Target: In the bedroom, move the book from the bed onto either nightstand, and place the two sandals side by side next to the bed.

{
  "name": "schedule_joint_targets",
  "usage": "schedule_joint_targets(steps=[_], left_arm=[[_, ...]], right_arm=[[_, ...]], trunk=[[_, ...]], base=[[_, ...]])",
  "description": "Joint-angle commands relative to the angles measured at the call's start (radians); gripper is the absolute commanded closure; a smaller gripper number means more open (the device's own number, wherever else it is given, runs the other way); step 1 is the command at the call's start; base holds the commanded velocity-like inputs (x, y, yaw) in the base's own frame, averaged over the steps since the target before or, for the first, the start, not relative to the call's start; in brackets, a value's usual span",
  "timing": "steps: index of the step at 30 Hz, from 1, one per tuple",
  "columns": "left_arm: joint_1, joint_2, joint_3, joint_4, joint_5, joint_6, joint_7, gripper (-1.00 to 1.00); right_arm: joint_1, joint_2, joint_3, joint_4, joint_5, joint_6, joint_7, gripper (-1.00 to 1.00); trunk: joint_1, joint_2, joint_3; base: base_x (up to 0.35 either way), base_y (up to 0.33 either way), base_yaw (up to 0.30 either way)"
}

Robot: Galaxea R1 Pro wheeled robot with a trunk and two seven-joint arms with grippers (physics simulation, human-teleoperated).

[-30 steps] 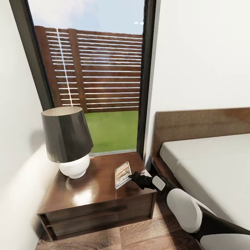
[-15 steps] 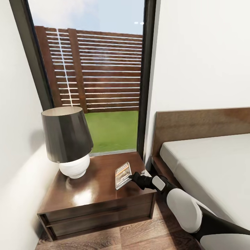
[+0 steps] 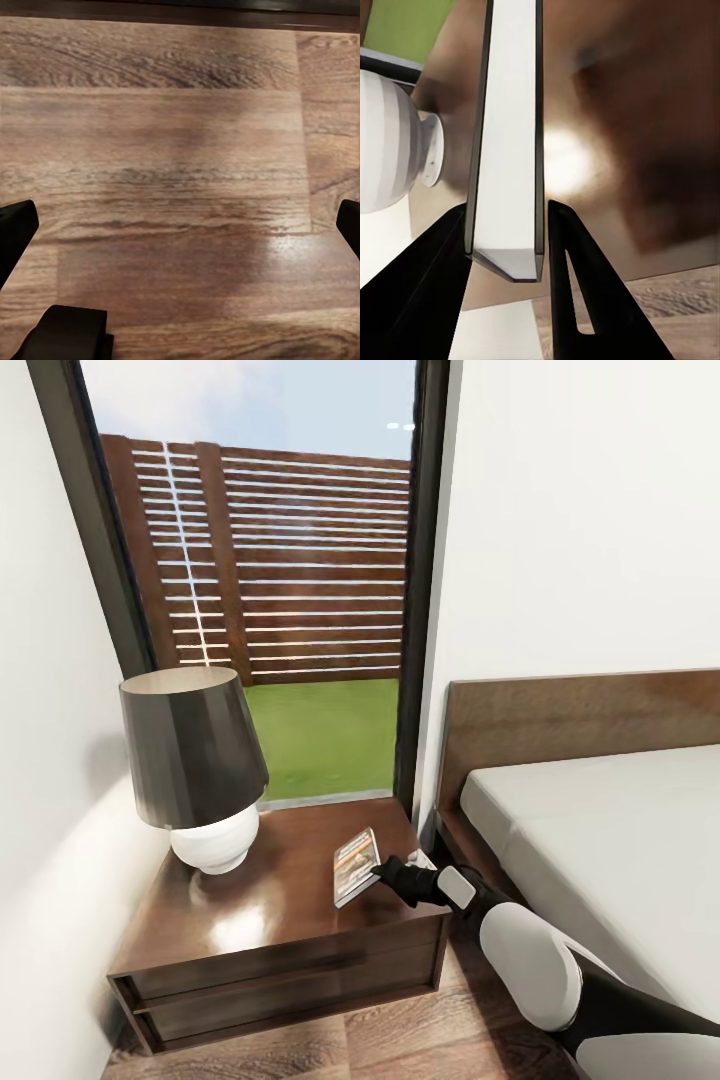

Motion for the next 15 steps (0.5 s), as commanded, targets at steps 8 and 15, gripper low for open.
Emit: schedule_joint_targets(steps=[8, 15], left_arm=[[0.0, 0.001, -0.002, -0.002, 0.011, 0.003, 0.009, -1.0], [0.0, 0.001, -0.002, -0.002, 0.011, 0.003, 0.009, -1.0]], right_arm=[[-0.001, 0.001, 0.002, -0.002, -0.011, 0.005, -0.009, 1.0], [-0.001, 0.001, 0.002, -0.002, -0.011, 0.004, -0.012, 1.0]], trunk=[[0.0, 0.0, -0.001], [0.0, 0.0, -0.001]], base=[[0.0, 0.0, 0.0], [0.0, 0.0, 0.0]])
